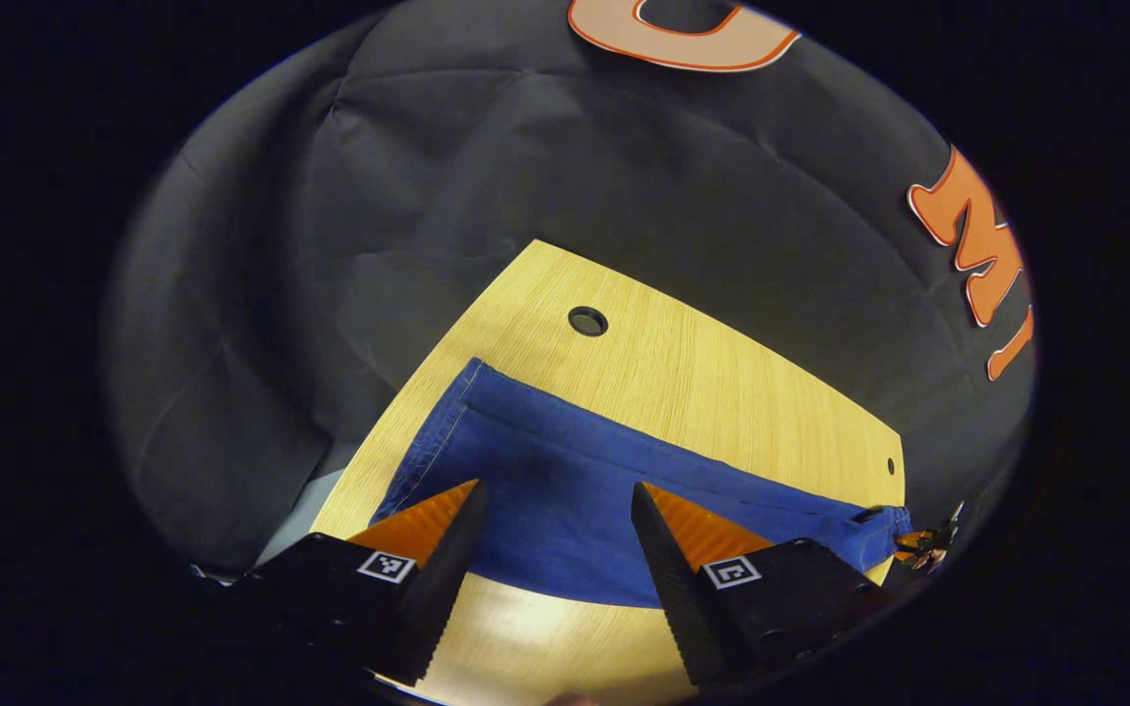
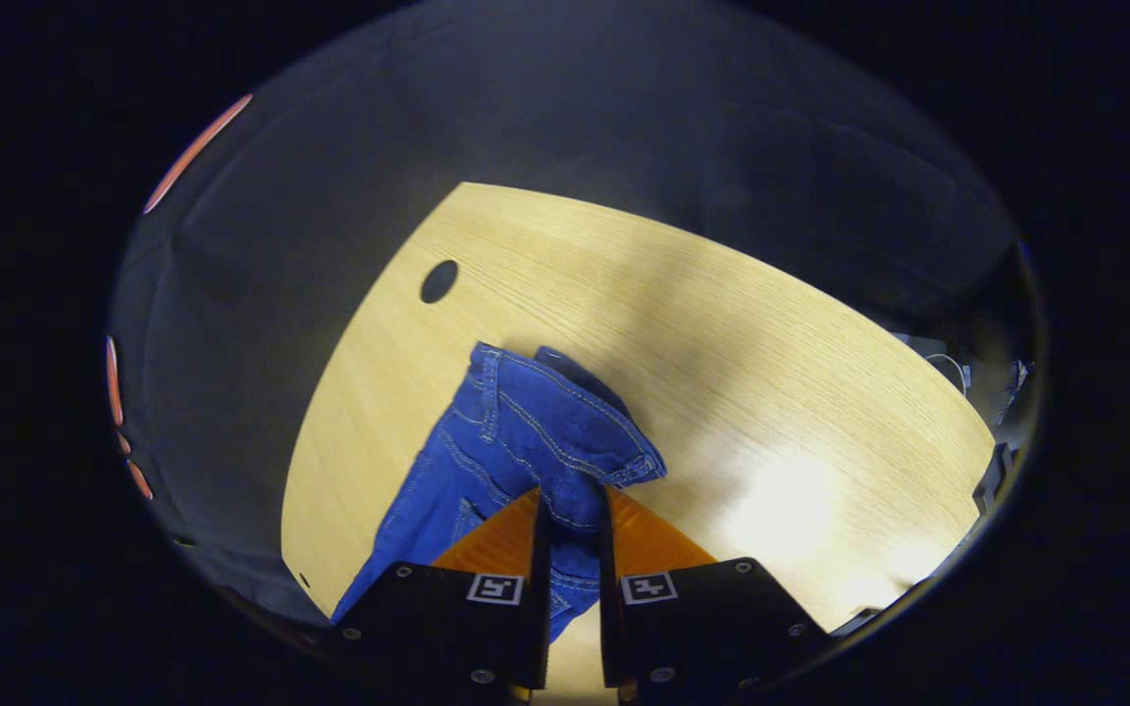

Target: Grasp the waist and the cuffs of the jeans and fold them to make the two legs overlap; first hold the waist and fold one-third of the jeans toward the cuffs, then hold the cuffs and fold the remaining one-third in the same direction to finish folding.

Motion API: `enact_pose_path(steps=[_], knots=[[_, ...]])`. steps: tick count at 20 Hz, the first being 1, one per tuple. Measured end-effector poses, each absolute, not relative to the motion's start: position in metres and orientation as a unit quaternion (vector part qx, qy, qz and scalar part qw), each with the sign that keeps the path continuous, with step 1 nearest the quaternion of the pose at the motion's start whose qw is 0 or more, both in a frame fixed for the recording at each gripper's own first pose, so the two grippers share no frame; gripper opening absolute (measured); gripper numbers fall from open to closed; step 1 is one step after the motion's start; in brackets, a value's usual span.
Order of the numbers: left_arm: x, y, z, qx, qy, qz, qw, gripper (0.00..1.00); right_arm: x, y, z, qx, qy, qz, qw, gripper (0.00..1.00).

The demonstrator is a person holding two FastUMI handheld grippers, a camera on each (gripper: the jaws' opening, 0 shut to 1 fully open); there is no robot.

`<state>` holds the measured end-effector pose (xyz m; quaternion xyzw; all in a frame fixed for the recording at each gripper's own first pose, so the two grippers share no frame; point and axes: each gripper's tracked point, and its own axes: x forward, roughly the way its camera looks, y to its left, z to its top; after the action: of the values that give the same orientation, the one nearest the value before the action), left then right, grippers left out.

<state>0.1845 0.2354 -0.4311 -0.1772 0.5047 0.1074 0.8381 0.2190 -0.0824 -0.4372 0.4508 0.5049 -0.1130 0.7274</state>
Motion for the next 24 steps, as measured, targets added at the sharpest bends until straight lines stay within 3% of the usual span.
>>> enact_pose_path(steps=[14,19,20,24], knots=[[0.148,0.25,-0.443,-0.214,0.498,0.105,0.834,0.91,0.217,0.039,-0.271,0.408,0.425,0.078,0.805,0.22],[0.13,0.266,-0.454,-0.229,0.501,0.116,0.827,0.91,0.21,0.098,-0.228,0.392,0.413,0.145,0.809,0.22],[0.128,0.27,-0.457,-0.233,0.501,0.12,0.825,0.86,0.207,0.11,-0.221,0.386,0.414,0.159,0.809,0.22],[0.123,0.28,-0.467,-0.249,0.503,0.129,0.817,0.91,0.199,0.162,-0.219,0.354,0.428,0.192,0.809,0.22]])
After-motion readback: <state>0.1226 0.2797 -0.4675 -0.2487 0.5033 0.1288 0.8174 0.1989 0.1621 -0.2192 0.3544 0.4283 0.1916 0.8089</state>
